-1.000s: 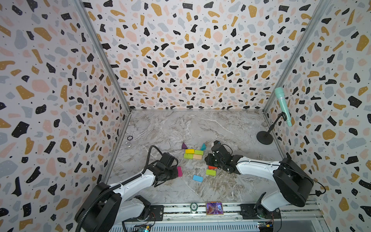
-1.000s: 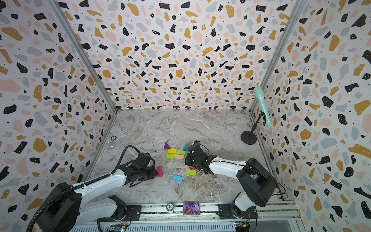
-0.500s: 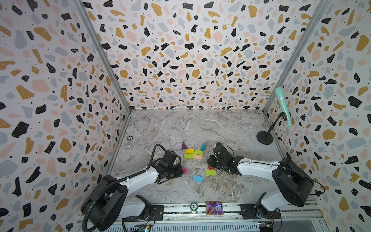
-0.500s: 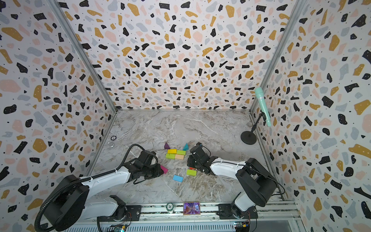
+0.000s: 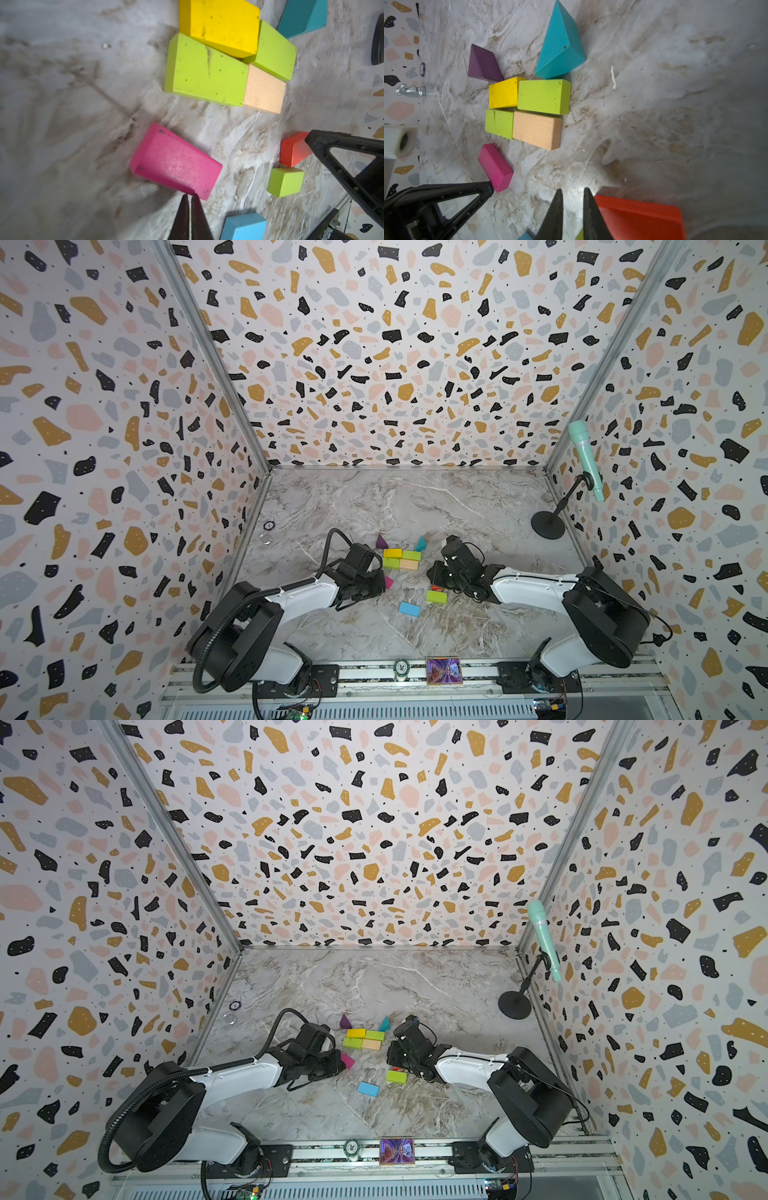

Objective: Assemble a carrot with building blocks
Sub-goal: Assemble the building block at the center of the board.

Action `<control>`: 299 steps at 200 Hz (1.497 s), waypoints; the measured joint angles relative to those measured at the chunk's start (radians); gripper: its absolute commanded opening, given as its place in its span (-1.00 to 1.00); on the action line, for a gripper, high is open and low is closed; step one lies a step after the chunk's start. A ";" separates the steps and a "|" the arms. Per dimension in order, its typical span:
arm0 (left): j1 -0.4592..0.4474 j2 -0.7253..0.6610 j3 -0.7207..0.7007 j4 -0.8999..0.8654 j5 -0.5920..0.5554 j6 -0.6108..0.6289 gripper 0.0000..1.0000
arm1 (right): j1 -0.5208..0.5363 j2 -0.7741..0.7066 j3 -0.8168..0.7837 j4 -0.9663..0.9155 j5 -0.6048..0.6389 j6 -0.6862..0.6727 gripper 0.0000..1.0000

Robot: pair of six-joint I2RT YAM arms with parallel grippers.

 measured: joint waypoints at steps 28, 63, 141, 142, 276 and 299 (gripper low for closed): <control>-0.013 0.025 0.017 0.013 -0.003 0.003 -0.86 | 0.000 0.000 0.000 0.002 0.000 0.003 -0.62; -0.017 0.044 0.017 0.022 -0.006 0.003 -0.87 | 0.000 0.000 0.000 0.003 0.000 0.005 -0.61; -0.018 0.106 0.064 0.038 -0.021 0.007 -0.90 | -0.001 0.000 -0.003 0.020 -0.018 0.014 -0.62; -0.018 0.106 0.064 0.038 -0.021 0.007 -0.90 | -0.001 0.000 -0.003 0.020 -0.018 0.014 -0.61; -0.037 -0.053 0.108 -0.093 -0.081 0.039 -0.87 | -0.001 0.014 -0.006 0.032 -0.023 0.021 -0.61; -0.037 -0.105 0.103 -0.167 -0.125 0.042 -0.88 | -0.001 0.017 -0.006 0.039 -0.030 0.021 -0.61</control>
